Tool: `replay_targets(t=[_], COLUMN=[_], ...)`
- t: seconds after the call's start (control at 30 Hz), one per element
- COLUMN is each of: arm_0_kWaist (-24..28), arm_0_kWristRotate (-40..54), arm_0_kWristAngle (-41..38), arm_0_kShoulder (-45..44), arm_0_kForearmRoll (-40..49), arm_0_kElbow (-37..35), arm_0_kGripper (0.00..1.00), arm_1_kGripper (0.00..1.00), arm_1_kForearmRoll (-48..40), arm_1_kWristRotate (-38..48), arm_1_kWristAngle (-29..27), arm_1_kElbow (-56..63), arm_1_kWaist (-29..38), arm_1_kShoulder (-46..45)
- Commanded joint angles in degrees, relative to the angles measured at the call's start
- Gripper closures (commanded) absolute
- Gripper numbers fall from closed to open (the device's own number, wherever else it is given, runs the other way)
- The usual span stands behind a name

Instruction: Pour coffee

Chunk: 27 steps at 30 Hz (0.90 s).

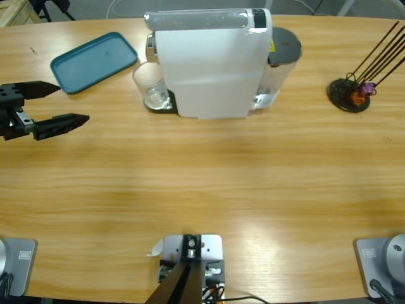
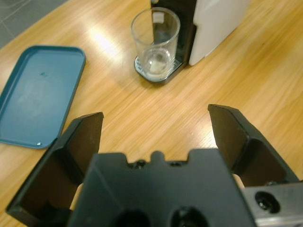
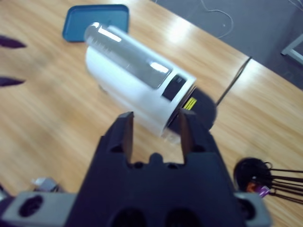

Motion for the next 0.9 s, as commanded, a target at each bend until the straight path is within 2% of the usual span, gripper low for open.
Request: replay_targets(t=[0.03,0.17,0.4,0.7,0.9], arm_0_kWaist=[-1.19,-0.61,0.31,0.38,0.57], arm_0_kWristRotate=[0.26,4.18,4.34,5.81,5.81], arm_0_kWristAngle=[-0.06,-0.12,-0.99,-2.14,-2.14], arm_0_kShoulder=[-0.05,2.39,3.99,7.65,7.79], arm_0_kForearmRoll=[2.77,0.45,-1.82,-3.02,-3.02], arm_0_kElbow=[-1.99,-3.26,-3.45,-4.31,-4.33], arm_0_kGripper=[0.032,0.032,0.032,0.032,0.032], arm_1_kGripper=[1.000,1.000,1.000,1.000,1.000], arm_1_kForearmRoll=[10.81,13.27,14.94,15.15,15.24], arm_1_kWristRotate=[-2.72,-2.48,-2.21,-2.32,-2.30], arm_1_kWristAngle=[4.12,7.07,9.06,8.49,5.47], arm_1_kElbow=[-16.42,-19.62,-21.57,-21.54,-21.56], arm_1_kWaist=[-6.68,-7.07,-8.00,-8.28,-8.47], arm_1_kShoulder=[15.35,19.84,22.26,24.58,25.34])
